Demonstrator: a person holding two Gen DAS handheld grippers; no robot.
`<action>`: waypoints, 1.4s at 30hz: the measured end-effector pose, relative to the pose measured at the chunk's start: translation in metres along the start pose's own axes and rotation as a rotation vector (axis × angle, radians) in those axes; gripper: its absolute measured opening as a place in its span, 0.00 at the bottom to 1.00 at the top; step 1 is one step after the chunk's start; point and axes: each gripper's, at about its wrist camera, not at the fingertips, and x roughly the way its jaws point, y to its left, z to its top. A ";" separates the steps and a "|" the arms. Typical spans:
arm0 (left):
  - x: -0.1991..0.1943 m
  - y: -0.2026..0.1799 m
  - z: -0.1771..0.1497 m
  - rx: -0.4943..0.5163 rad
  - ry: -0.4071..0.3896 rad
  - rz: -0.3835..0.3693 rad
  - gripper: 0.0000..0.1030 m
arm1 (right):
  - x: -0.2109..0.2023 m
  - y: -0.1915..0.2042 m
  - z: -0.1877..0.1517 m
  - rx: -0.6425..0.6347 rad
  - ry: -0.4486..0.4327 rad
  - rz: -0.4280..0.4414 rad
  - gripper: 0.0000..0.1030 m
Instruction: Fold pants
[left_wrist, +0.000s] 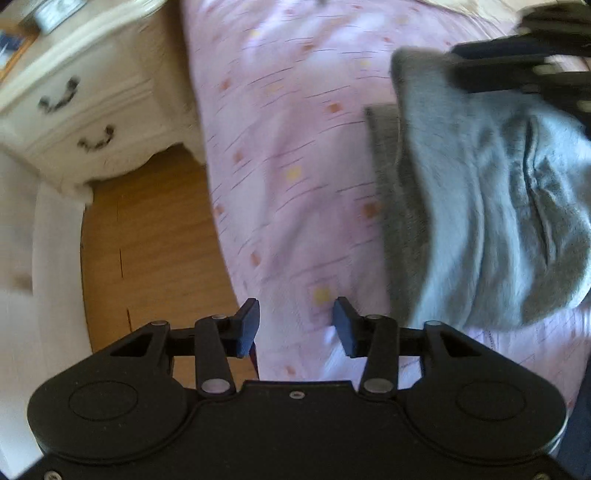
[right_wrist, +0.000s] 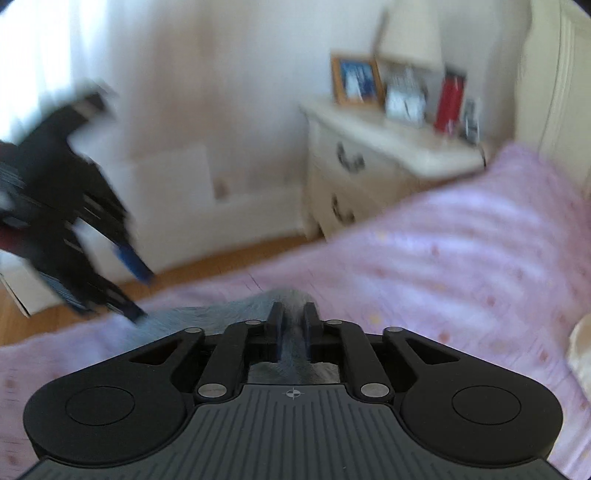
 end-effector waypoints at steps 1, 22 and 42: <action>-0.002 0.001 -0.002 -0.015 -0.002 0.000 0.50 | 0.008 -0.003 -0.002 0.015 0.012 -0.015 0.17; 0.002 -0.167 0.036 0.258 -0.200 0.229 0.59 | -0.180 -0.033 -0.203 0.579 0.156 -0.607 0.22; 0.018 -0.197 0.072 0.098 0.003 0.453 0.62 | -0.234 0.108 -0.221 0.649 -0.077 -0.193 0.24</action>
